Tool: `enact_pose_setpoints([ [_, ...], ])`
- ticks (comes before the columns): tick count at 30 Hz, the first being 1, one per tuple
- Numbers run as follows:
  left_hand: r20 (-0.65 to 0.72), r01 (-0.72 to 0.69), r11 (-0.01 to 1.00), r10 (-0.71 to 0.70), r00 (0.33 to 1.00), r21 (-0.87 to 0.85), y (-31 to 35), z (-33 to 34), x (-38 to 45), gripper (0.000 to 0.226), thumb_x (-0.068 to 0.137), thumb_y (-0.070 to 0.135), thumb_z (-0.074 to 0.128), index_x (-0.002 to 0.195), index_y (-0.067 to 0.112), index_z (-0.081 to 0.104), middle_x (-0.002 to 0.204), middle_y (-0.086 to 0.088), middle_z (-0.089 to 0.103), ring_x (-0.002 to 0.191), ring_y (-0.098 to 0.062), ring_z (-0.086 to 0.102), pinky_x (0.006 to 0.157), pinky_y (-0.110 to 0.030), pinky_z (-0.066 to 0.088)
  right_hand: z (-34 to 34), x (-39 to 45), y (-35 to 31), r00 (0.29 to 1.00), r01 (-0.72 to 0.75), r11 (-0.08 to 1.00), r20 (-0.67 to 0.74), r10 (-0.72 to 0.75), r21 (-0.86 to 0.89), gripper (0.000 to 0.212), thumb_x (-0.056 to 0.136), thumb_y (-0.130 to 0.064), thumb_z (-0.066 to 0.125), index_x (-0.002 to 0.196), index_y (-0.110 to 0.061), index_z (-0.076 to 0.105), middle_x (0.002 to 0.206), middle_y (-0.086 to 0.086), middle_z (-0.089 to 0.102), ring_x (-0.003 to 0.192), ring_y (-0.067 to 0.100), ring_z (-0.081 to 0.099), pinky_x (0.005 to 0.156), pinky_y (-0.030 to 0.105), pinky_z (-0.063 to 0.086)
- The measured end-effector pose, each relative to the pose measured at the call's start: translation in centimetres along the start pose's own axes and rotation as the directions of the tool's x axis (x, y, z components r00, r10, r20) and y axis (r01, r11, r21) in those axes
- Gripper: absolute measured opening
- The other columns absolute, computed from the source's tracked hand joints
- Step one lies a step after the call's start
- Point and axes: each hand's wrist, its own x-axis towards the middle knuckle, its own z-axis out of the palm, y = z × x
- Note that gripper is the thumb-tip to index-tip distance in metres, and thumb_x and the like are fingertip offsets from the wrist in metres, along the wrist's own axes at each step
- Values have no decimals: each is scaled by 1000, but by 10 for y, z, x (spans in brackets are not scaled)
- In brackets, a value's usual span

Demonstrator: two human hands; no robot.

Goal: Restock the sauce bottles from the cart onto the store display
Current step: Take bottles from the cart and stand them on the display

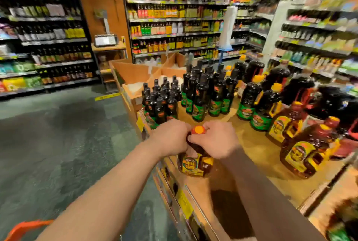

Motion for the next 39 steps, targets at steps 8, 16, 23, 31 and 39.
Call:
enact_pose_setpoints([
  [8, 54, -320, 942, 316, 947, 102, 94, 16, 117, 38, 78, 45, 71, 107, 23, 62, 88, -5, 64, 93, -33, 61, 71, -38, 50, -56, 7, 108, 939, -263, 952, -188, 290, 155, 37, 75, -40, 74, 54, -21, 50, 54, -7, 49, 52, 11, 46, 48, 25, 35],
  [16, 138, -520, 848, 506, 851, 101, 165, 53, 179, 14, 84, 26, 67, 79, 19, 56, 75, 0, 55, 68, -20, 51, 58, -35, 42, -67, -9, 172, 772, -530, 847, -386, 505, 47, 40, 74, -43, 71, 53, -16, 49, 54, -2, 49, 50, 12, 45, 43, 24, 30],
  [23, 102, -712, 690, 705, 702, 133, 205, 80, 229, 21, 80, 30, 71, 85, 14, 59, 85, -4, 60, 84, -25, 59, 64, -35, 47, -89, -11, 197, 618, -724, 689, -408, 672, 36, 35, 72, -39, 66, 52, -18, 48, 54, 0, 45, 53, 16, 42, 43, 29, 24],
  [31, 293, -740, 673, 709, 641, -9, 229, 108, 261, 57, 63, 60, 80, 69, 21, 38, 76, 4, 49, 83, -22, 58, 70, -36, 49, -77, -10, 227, 529, -760, 628, -400, 749, 169, 33, 71, -35, 68, 50, -18, 50, 54, -2, 53, 57, 18, 52, 52, 32, 44],
  [39, 352, -698, 716, 649, 675, 17, 239, 105, 277, 46, 71, 49, 81, 78, 19, 46, 91, -1, 58, 92, -23, 59, 71, -35, 49, -79, 5, 241, 512, -780, 602, -376, 772, 172, 29, 78, -37, 66, 63, -14, 57, 63, 1, 57, 64, 19, 55, 58, 34, 47],
])
